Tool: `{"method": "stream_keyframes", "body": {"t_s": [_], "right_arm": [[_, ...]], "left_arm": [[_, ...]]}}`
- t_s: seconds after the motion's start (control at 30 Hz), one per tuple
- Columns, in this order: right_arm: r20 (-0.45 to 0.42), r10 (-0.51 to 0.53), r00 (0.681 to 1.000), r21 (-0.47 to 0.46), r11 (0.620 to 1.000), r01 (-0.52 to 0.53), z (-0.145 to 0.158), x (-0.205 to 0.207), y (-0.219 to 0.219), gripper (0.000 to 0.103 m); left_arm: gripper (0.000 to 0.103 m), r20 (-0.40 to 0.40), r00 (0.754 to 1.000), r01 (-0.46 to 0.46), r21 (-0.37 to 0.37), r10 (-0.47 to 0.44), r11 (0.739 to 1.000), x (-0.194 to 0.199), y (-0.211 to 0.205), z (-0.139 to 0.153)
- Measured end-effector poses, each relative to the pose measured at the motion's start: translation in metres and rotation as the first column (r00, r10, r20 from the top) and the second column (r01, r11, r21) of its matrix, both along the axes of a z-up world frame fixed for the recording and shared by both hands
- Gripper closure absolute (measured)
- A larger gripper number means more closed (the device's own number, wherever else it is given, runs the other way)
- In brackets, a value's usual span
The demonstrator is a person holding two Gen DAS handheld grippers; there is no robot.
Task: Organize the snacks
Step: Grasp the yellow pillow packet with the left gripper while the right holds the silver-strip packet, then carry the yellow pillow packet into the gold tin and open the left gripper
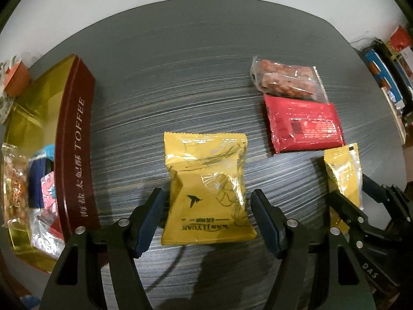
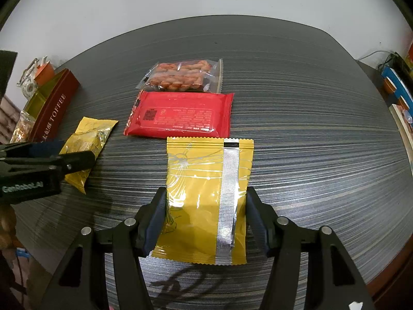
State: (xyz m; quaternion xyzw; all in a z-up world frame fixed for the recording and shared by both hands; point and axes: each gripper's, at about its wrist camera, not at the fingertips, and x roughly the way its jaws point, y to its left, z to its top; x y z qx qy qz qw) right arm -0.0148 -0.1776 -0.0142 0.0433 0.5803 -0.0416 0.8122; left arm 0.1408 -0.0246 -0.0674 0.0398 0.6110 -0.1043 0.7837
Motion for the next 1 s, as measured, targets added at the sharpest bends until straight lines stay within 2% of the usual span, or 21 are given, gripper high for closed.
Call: {"method": "stream_keyframes", "body": {"t_s": [0.33,0.57,1.0], "right_arm": [[-0.004,0.002,1.0,0.005,1.0,-0.002,0.002,0.0,-0.002,0.047],[-0.003,0.003,1.0,0.005,1.0,-0.003,0.002,-0.001,-0.003,0.047],[0.002,0.015,1.0,-0.007,1.0,-0.015,0.0,0.0,0.004,0.047]], "left_arm": [[0.045,0.011,1.0,0.005,0.021,-0.006,1.0,0.007,-0.011,-0.004],[0.046,0.021,1.0,0.014,0.012,-0.014,1.0,0.005,-0.013,-0.002],[0.046,0.094,0.995,0.026,-0.019,-0.024,0.999,-0.015,-0.002,0.035]]}}
